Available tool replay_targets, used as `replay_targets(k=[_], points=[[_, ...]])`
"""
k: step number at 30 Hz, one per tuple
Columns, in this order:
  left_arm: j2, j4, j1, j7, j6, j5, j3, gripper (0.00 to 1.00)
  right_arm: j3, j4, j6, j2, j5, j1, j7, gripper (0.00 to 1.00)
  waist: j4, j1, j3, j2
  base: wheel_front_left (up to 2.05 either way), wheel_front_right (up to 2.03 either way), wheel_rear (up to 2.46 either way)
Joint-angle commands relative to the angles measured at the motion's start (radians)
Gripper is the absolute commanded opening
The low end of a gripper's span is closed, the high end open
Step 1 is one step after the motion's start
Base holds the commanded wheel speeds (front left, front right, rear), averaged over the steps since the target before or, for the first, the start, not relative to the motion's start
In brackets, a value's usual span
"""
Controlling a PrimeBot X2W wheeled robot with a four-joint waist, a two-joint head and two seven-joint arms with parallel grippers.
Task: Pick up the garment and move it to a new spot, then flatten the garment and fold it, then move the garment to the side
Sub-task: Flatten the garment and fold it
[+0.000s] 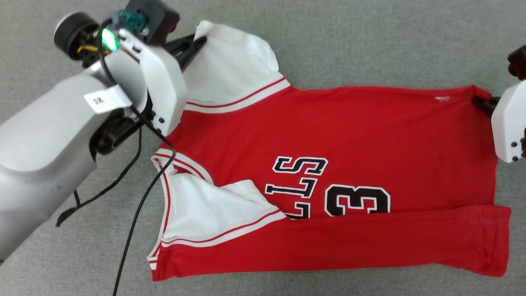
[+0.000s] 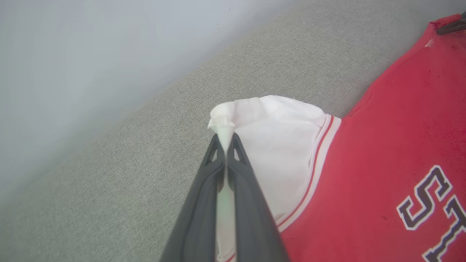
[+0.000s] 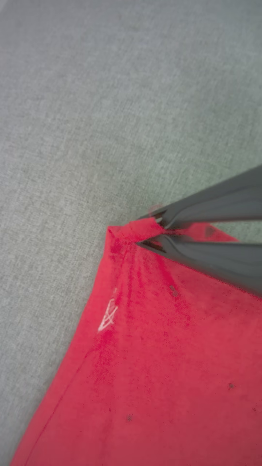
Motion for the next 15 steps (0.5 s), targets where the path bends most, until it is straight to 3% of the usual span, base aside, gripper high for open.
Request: replay_targets(k=[1,15], points=[[0.008,-0.001,0.025,-0.011,0.009,-0.009,0.003,0.00,0.005,0.003,-0.002,-0.007,0.005,0.019,-0.031,0.00,-0.004,0.0000,-0.032,0.0000,0.00,0.00,0.00],[0.071,-0.077,0.255,-0.083,0.082,-0.079,-0.022,0.00,0.043,-0.051,-0.002,-0.029,0.056,0.193,-0.231,0.00,-0.001,0.0000,-0.208,0.0000,0.00,0.00,0.00]])
